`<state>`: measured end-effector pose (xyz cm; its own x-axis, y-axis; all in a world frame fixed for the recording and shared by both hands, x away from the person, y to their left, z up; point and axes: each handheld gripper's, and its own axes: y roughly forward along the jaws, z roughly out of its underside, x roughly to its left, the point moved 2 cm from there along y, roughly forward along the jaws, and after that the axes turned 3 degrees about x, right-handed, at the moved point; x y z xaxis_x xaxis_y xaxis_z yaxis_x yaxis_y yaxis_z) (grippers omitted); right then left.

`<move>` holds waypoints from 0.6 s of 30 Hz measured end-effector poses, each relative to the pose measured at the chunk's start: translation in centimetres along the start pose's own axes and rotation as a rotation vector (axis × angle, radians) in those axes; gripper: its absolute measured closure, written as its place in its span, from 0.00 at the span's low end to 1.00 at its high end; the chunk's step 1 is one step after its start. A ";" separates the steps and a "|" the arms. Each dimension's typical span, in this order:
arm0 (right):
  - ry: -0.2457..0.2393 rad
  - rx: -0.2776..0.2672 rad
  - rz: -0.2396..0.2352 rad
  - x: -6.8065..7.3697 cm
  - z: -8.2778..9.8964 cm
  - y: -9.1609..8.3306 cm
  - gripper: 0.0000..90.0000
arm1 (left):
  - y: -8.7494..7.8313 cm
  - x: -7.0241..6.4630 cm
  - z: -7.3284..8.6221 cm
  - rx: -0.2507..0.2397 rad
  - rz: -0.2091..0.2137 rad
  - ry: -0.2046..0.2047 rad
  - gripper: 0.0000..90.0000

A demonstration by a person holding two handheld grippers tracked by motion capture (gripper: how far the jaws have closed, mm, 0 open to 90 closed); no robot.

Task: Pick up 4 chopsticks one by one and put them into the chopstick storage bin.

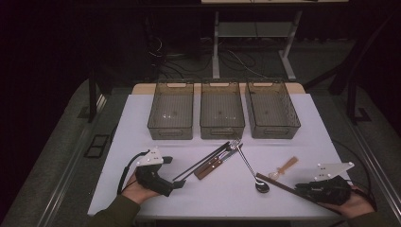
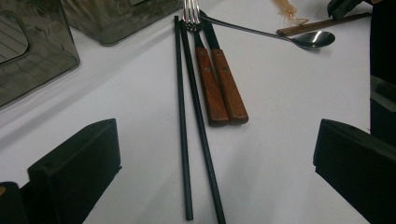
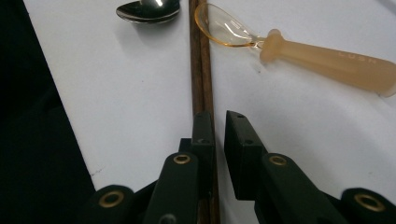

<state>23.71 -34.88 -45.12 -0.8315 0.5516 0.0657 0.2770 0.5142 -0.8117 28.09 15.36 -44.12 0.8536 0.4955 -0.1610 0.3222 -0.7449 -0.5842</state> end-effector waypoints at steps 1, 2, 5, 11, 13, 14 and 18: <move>-0.002 -0.004 -0.005 0.1 0.0 -0.1 0.90 | 0.0 0.0 0.0 0.000 0.000 -0.001 0.00; -0.005 -0.008 -0.005 0.2 -0.1 -0.1 0.90 | 0.0 0.0 0.0 0.000 -0.001 0.002 0.00; -0.018 -0.014 -0.018 0.7 -0.2 -0.3 0.90 | 0.0 0.0 0.0 0.000 -0.001 0.003 0.00; -0.027 0.010 -0.021 1.0 0.0 0.0 0.91 | 0.0 0.0 0.0 -0.003 -0.001 0.003 0.00; -0.032 0.009 -0.016 1.1 0.0 0.0 0.91 | 0.0 0.0 0.0 -0.003 -0.001 0.002 0.00; -0.032 0.010 -0.018 1.1 0.0 0.0 0.91 | 0.0 0.0 0.0 -0.001 -0.001 0.003 0.00; -0.037 0.013 -0.005 1.1 0.0 0.0 0.91 | 0.0 0.0 0.0 -0.002 -0.001 0.002 0.00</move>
<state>22.86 -34.25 -45.06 -0.8501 0.5243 0.0482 0.2670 0.5081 -0.8189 28.11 15.39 -44.10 0.8542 0.4949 -0.1591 0.3236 -0.7457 -0.5824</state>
